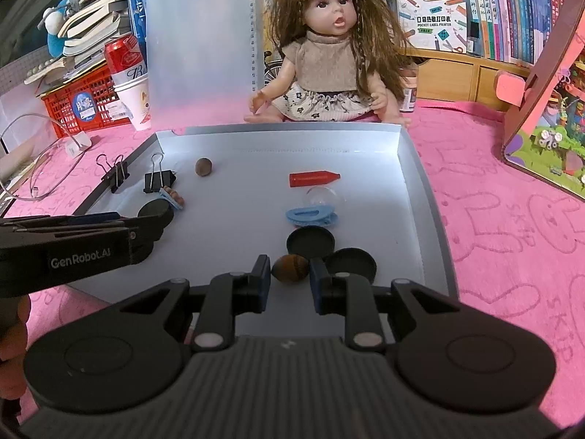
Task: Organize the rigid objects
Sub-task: 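Lower the crayon and walnut into the tray and open both grippers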
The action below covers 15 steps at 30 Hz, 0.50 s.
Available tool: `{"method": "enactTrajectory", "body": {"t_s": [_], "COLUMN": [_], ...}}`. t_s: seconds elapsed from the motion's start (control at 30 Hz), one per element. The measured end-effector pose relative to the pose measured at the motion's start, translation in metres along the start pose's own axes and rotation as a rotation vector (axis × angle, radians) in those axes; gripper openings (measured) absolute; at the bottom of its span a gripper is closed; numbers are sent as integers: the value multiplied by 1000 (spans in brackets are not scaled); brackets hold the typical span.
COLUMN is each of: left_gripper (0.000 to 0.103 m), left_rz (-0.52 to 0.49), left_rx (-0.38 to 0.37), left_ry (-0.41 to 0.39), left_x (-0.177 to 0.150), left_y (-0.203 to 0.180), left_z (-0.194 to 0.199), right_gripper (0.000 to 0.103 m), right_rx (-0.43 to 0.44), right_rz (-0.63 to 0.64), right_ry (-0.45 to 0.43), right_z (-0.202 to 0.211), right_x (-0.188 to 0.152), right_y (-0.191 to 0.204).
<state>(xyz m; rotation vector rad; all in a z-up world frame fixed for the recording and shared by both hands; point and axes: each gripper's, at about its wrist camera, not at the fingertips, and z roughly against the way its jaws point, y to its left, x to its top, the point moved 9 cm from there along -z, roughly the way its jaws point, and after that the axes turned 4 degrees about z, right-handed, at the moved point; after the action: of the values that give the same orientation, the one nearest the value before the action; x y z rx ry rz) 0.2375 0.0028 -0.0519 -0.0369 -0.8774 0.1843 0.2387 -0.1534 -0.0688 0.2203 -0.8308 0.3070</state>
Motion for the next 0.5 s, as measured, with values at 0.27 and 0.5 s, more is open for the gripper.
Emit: {"method": "enactTrajectory", "body": {"t_s": [0.27, 0.5], "left_gripper": [42, 42], "left_rz": [-15, -15], "left_rx": [28, 25], "left_ry": [-6, -4], "left_x": [0, -1], "left_y": [2, 0], "left_z": [-1, 0], "right_gripper": [30, 31], "right_rx": [-2, -2], "right_rz": [4, -2], "right_ry": [-2, -5], "right_z": [-1, -2], "right_x": [0, 1], "right_y": [1, 1]}}
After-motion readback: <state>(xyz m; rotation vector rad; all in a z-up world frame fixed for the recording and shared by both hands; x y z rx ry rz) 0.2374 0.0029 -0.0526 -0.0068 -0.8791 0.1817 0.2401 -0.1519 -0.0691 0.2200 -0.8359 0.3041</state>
